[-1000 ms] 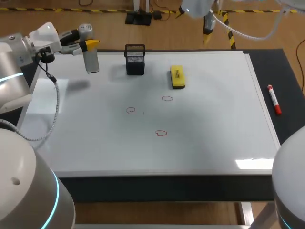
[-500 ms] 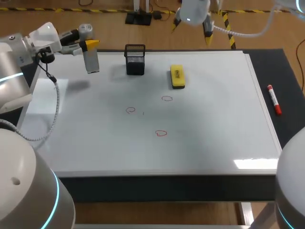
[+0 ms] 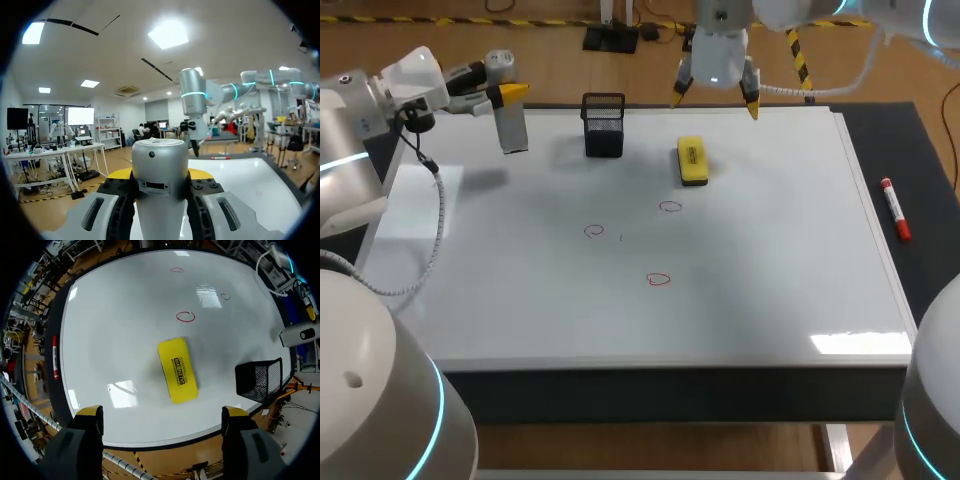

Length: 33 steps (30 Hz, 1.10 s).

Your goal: Pick up the inspection probe, press it on each red-marked spot on the whiteboard one by one, put down the probe, pick up the eraser, and wipe off all the red marks.

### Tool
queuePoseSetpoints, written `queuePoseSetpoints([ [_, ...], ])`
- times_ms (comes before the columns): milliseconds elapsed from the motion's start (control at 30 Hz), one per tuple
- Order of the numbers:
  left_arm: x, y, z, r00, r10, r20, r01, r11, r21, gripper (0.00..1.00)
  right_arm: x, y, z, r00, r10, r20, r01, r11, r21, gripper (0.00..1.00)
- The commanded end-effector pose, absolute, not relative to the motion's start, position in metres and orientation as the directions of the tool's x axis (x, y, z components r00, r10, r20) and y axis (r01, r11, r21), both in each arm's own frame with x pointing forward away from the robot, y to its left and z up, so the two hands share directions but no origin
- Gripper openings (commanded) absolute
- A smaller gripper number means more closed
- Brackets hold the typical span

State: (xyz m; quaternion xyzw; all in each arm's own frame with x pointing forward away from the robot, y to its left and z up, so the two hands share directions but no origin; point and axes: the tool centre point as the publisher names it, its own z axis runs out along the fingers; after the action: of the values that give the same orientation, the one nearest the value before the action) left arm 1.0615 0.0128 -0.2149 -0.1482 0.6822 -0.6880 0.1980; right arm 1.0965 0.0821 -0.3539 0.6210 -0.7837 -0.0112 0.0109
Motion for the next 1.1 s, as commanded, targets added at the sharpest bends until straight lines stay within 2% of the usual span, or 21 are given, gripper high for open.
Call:
queuePoseSetpoints([
  [33,1.061,0.013,-0.214,-0.877,-0.475,-0.067,0.071,0.010,-0.997,0.00,1.084,0.079,-0.363,-0.161,-0.987,-0.022,-0.987,0.161,0.020,1.00],
  [433,1.061,0.013,-0.214,-0.877,-0.475,-0.067,0.071,0.010,-0.997,0.00,1.069,0.095,-0.386,0.016,-1.000,-0.005,-0.998,-0.016,0.056,1.00],
  [800,1.061,0.013,-0.214,-0.877,-0.475,-0.067,0.071,0.010,-0.997,0.00,1.059,0.107,-0.399,0.094,-0.996,-0.010,-0.993,-0.095,0.068,1.00],
  [1100,1.061,0.013,-0.214,-0.877,-0.475,-0.067,0.071,0.010,-0.997,0.00,1.058,0.109,-0.410,0.092,-0.996,-0.009,-0.991,-0.092,0.092,1.00],
])
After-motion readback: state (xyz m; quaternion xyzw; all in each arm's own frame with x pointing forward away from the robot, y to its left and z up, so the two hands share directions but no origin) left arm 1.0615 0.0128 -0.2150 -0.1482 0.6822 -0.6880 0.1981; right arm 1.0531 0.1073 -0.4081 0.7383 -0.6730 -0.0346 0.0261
